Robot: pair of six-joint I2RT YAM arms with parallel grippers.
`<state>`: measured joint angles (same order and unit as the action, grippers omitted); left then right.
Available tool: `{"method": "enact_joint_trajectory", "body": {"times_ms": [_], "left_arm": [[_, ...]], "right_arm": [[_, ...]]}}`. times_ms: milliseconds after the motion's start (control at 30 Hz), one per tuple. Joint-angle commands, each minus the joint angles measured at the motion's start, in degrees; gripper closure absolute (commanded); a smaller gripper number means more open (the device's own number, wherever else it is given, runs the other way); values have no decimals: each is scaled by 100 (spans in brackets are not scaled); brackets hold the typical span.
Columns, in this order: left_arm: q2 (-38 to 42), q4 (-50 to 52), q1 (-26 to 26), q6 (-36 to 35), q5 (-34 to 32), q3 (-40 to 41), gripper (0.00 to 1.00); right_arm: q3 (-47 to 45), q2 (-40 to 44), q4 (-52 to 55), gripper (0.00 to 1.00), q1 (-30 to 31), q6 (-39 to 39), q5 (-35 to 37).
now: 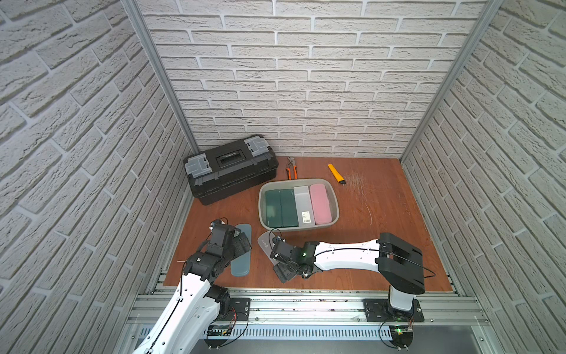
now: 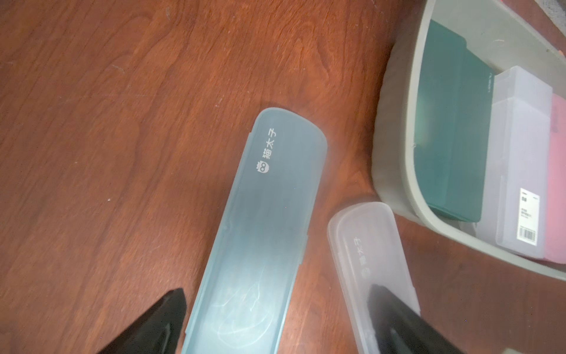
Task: Put the pencil case into the storage box
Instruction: Pick up the pencil case from the center of the board.
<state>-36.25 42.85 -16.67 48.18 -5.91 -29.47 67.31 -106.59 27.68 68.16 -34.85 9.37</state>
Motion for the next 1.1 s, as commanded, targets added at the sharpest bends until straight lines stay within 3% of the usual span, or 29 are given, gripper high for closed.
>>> {"method": "enact_joint_trajectory", "body": {"times_ms": [0,233,500,1067], "left_arm": [[99,54,41,41,63,65,2],[109,221,41,-26,74,-146,2],[400,444,36,15,75,-343,1],[909,957,14,71,-56,-903,2]], "right_arm": [[85,-103,176,12,74,-188,197],[90,-204,216,19,177,-233,385],[-99,45,253,42,233,-139,517],[-474,1155,448,50,409,466,208]]}}
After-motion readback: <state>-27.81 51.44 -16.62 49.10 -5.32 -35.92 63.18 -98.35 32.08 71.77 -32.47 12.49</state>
